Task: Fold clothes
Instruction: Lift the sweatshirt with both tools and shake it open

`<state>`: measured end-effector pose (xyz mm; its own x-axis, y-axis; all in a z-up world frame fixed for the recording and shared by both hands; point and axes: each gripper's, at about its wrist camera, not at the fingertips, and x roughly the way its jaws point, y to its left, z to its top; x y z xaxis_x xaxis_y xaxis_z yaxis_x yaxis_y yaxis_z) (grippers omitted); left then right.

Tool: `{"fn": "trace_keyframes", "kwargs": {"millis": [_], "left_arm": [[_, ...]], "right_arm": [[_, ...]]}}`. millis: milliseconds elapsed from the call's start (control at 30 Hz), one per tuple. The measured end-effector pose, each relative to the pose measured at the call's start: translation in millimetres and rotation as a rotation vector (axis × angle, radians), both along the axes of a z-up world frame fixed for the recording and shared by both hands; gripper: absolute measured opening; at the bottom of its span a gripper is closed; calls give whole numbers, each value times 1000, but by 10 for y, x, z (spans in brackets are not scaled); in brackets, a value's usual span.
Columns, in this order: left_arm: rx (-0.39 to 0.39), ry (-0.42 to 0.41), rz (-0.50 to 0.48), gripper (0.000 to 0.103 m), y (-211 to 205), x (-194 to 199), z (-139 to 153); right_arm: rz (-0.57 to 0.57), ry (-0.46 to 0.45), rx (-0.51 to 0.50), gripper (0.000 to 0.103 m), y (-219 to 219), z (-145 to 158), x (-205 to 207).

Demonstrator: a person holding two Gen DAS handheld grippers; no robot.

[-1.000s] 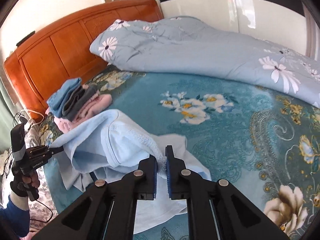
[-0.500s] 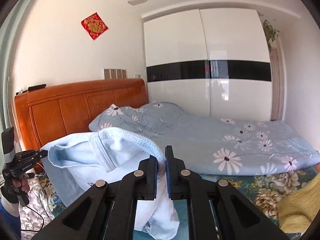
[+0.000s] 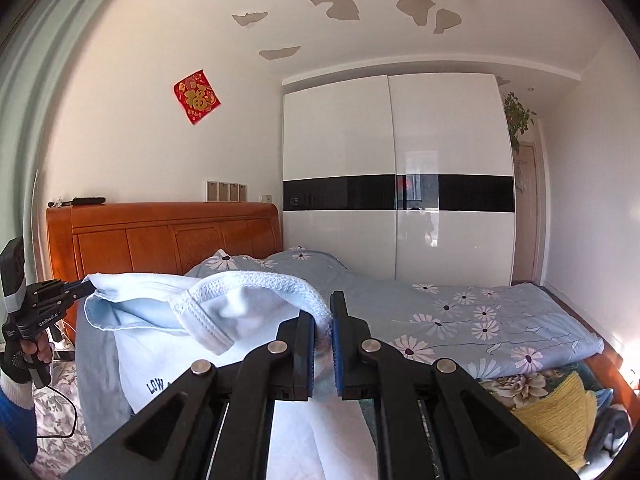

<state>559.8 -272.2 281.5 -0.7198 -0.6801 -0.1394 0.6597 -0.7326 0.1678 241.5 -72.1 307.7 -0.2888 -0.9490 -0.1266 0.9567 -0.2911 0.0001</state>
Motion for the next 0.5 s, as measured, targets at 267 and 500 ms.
{"fn": "trace_keyframes", "kwargs": {"millis": [267,500], "left_arm": [[260,-159,59,5,-1248,-1153,-1126],[589,-314,-103,6,-1569,-1841,-2813]], "right_arm": [[-65,-145,246,7,-1111,-1048,-912],[-155,-341,538,7,-2012,-2733,-1868]]}}
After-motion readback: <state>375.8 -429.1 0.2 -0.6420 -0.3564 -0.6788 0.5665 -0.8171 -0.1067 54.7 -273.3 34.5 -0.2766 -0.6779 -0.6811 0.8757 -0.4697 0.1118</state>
